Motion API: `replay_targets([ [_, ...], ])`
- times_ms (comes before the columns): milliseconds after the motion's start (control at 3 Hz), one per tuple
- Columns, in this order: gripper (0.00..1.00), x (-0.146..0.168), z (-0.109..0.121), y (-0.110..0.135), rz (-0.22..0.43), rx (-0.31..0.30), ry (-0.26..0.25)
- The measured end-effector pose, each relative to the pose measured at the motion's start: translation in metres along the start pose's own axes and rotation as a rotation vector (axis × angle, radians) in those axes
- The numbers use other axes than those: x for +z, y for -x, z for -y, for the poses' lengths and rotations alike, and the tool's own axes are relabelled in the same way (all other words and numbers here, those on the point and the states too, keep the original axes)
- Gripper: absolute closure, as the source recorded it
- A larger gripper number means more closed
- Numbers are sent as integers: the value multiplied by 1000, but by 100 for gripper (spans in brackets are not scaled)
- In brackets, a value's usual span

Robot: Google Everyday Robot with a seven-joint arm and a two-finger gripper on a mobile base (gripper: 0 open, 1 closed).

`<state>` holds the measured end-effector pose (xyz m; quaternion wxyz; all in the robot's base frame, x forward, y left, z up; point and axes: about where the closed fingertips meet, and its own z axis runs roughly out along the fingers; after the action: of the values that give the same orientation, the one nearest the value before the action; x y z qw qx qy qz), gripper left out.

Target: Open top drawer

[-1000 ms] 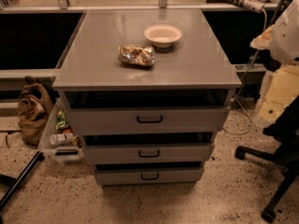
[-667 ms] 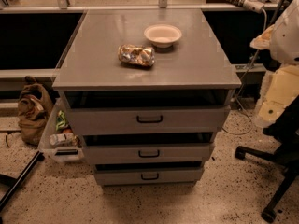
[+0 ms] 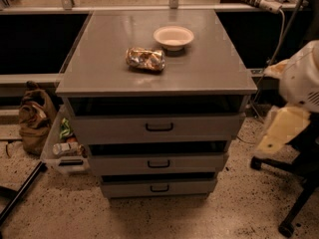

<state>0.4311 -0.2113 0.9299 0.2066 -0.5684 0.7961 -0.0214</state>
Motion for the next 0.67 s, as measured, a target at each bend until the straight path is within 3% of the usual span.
replay_targets([
  [333,0,58,-22,-5,53,58,14],
  [667,0,113,-25,10,129,73,12],
])
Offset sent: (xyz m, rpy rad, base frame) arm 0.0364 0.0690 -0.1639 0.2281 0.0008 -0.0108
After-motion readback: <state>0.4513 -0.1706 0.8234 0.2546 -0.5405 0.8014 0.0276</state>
